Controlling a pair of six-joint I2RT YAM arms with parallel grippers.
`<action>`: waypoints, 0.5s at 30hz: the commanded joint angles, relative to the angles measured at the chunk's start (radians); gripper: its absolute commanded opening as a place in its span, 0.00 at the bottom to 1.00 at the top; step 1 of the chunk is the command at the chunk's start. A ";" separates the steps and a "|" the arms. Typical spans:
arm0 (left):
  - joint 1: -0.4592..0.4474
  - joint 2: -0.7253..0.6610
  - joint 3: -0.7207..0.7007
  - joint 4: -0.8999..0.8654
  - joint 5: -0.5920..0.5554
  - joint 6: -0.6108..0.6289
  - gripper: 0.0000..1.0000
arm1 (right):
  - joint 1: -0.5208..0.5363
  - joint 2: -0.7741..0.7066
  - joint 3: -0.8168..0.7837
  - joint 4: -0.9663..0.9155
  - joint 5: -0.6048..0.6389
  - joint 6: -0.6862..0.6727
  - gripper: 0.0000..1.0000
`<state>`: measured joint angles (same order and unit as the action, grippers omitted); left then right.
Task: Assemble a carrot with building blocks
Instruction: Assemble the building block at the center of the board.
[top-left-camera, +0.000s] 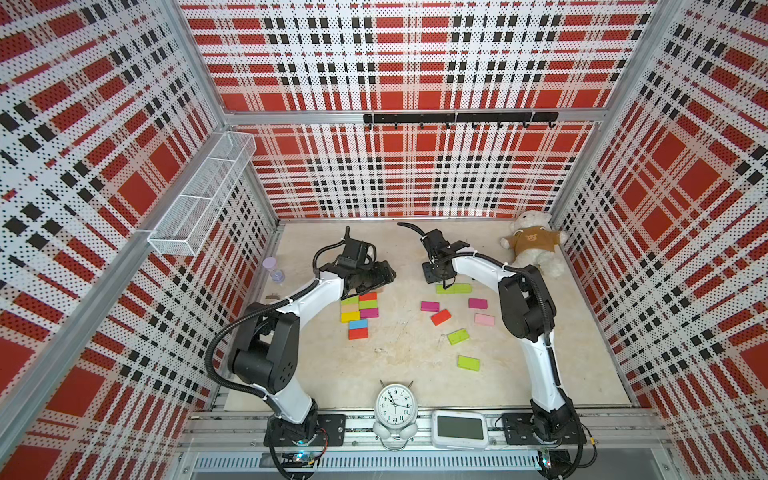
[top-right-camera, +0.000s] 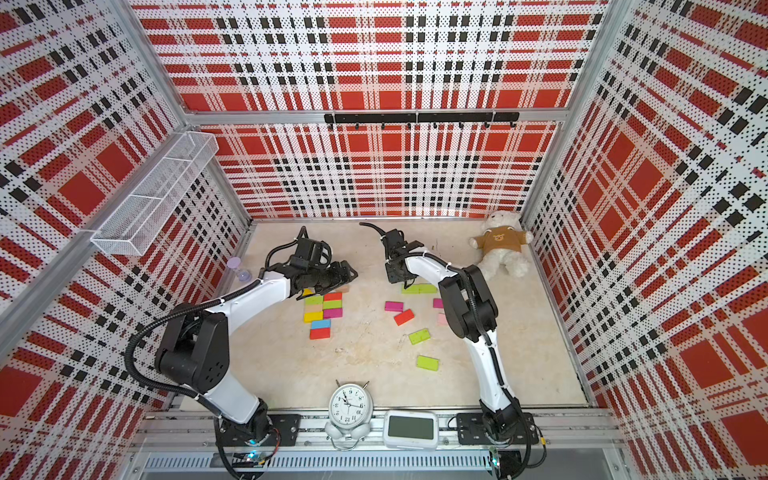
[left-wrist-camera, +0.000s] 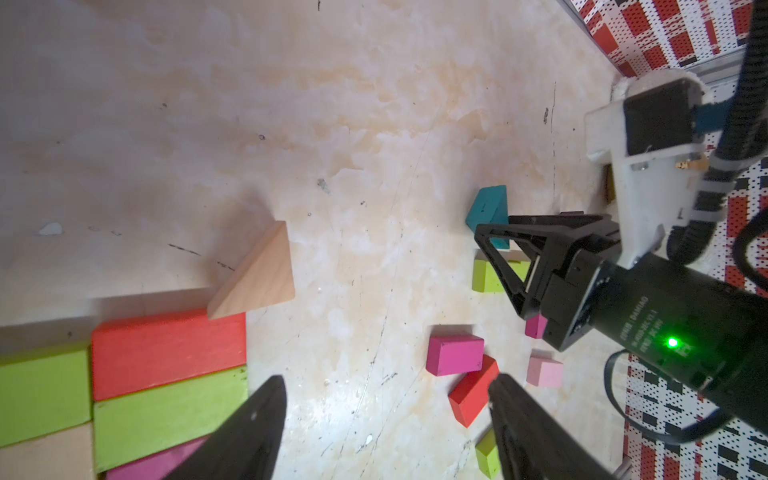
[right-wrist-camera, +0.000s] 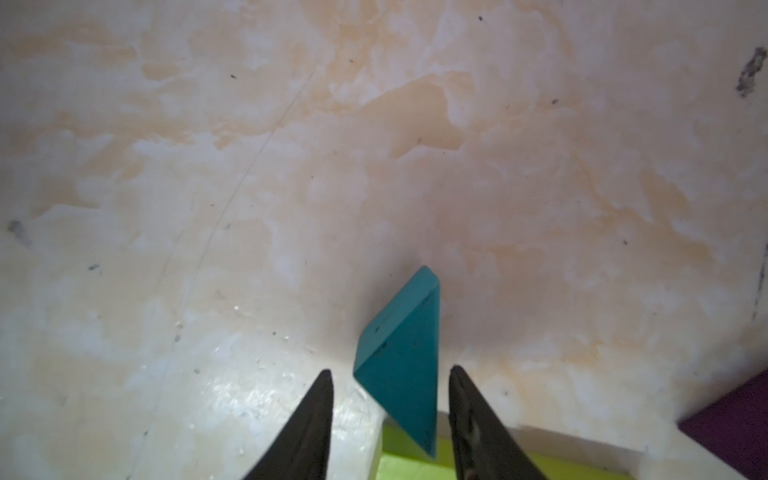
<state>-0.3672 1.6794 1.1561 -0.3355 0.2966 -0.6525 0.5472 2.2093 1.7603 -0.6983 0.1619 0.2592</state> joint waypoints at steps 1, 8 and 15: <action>-0.031 0.040 0.063 0.001 -0.013 0.007 0.77 | -0.008 -0.107 -0.017 0.037 -0.037 0.021 0.55; -0.085 0.176 0.188 0.025 -0.017 -0.013 0.70 | -0.085 -0.233 -0.127 0.139 -0.204 0.077 0.54; -0.135 0.369 0.375 0.050 -0.017 -0.045 0.60 | -0.158 -0.178 -0.133 0.190 -0.288 0.093 0.35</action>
<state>-0.4862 1.9896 1.4681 -0.3138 0.2874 -0.6739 0.3996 1.9957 1.6375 -0.5625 -0.0631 0.3412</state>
